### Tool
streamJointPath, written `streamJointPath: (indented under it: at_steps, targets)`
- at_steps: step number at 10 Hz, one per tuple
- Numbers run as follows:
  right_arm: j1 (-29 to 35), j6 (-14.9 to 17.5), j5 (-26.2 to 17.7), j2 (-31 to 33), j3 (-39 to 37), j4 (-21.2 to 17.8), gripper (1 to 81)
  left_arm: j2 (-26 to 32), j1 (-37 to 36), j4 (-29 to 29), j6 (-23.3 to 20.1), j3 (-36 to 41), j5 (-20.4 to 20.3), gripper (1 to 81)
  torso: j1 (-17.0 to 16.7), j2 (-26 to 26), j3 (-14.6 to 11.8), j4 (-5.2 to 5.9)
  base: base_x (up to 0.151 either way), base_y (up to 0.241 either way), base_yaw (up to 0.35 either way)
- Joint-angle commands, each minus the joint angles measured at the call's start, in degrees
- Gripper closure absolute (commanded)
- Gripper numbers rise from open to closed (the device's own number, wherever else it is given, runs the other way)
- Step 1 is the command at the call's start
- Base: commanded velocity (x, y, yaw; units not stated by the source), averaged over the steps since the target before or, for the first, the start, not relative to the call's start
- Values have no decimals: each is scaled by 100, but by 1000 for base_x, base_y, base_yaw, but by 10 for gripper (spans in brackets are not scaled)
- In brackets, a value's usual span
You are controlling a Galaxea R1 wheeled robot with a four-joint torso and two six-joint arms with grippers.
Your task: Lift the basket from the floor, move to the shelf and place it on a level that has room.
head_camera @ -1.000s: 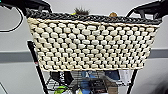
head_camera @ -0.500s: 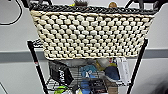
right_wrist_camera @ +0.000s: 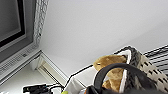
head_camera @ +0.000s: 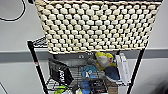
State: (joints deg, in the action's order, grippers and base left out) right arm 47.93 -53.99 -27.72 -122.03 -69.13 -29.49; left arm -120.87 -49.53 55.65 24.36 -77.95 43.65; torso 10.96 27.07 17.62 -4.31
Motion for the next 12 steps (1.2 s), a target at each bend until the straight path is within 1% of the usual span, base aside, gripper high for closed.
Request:
streamJointPath:
  at_steps: [1, 2, 4, 7, 9, 10, 12]
  targets:
    - [599, 108, 338, -413, -591, 128, 811, -421, -747, -169, -80, -599, -349, 811, 0, 0, 0, 0, 0, 0, 0]
    - [440, 240, 399, -483, -653, 136, 811, -456, -702, -230, -80, -757, -287, 811, 0, 0, 0, 0, 0, 0, 0]
    - [167, 450, 434, -746, -1047, 136, 811, -639, -588, -423, -80, -1098, -270, 811, 0, 0, 0, 0, 0, 0, 0]
    - [19, 731, 434, -1229, -1671, 128, 811, -1141, -307, -651, -89, -1688, -270, 811, 0, 0, 0, 0, 0, 0, 0]
    - [-17, 890, 382, -1441, -2077, 119, 811, -1282, -167, -819, -89, -1935, -235, 811, 2, -2, 2, 0, 0, 0, 0]
    - [-17, 1013, 346, -1564, -2322, 119, 811, -1405, -113, -907, -107, -2153, -130, 811, 2, -2, 2, 0, 0, 0, 0]
    - [-97, 1233, 232, -1801, -2736, 119, 811, -1555, -8, -959, -142, -2445, -112, 811, 2, -5, 5, 0, 0, 0, 0]
